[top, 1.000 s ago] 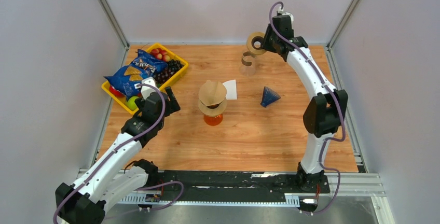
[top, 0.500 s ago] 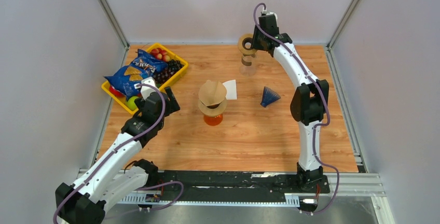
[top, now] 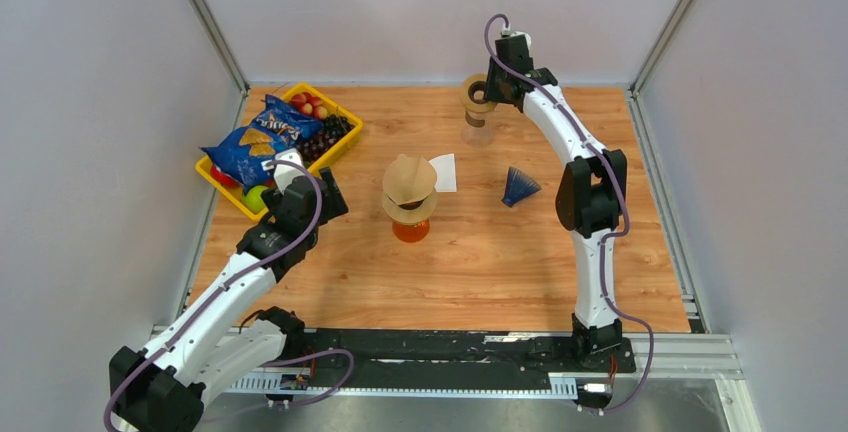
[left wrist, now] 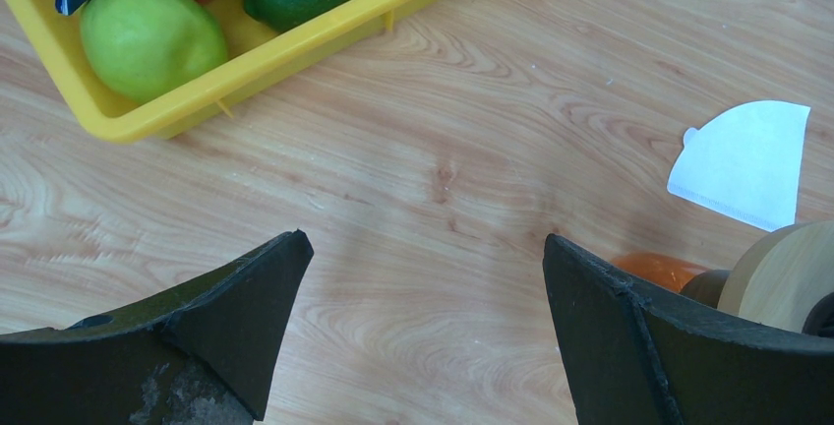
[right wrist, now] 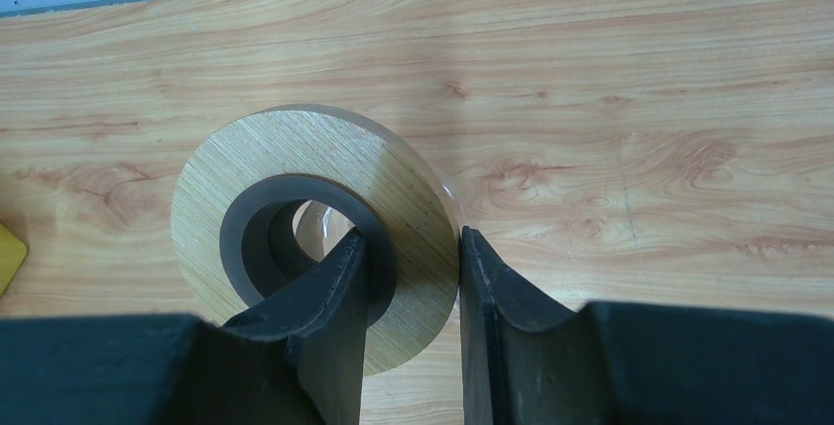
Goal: Place the coffee filter in the dripper
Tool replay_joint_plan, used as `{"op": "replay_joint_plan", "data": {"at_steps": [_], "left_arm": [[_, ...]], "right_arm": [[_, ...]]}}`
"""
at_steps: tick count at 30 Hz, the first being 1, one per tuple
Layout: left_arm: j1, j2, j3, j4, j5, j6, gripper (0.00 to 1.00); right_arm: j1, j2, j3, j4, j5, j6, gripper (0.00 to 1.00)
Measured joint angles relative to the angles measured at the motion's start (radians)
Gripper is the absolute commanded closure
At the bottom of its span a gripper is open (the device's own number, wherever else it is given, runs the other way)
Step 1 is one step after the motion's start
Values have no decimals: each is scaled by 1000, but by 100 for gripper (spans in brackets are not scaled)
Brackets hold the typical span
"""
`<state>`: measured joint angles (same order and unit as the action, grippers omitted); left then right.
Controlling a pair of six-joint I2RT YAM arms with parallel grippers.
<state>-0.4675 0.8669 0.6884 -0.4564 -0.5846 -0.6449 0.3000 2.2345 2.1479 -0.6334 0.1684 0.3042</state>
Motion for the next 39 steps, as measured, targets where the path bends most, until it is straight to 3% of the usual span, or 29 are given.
{"op": "replay_joint_plan", "data": {"at_steps": [9, 12, 17, 27, 39], "left_arm": [[0, 1, 0, -5, 0, 0, 0], [0, 1, 0, -5, 0, 0, 0], [0, 2, 0, -5, 0, 0, 0], [0, 12, 1, -6, 0, 0, 0], [0, 11, 1, -17, 0, 0, 0]], "right_arm": [[0, 0, 0, 2, 13, 0, 68], [0, 0, 0, 1, 14, 0, 58], [0, 0, 0, 2, 14, -11, 51], [0, 0, 0, 2, 13, -30, 47], [0, -88, -38, 6, -5, -71, 19]]}}
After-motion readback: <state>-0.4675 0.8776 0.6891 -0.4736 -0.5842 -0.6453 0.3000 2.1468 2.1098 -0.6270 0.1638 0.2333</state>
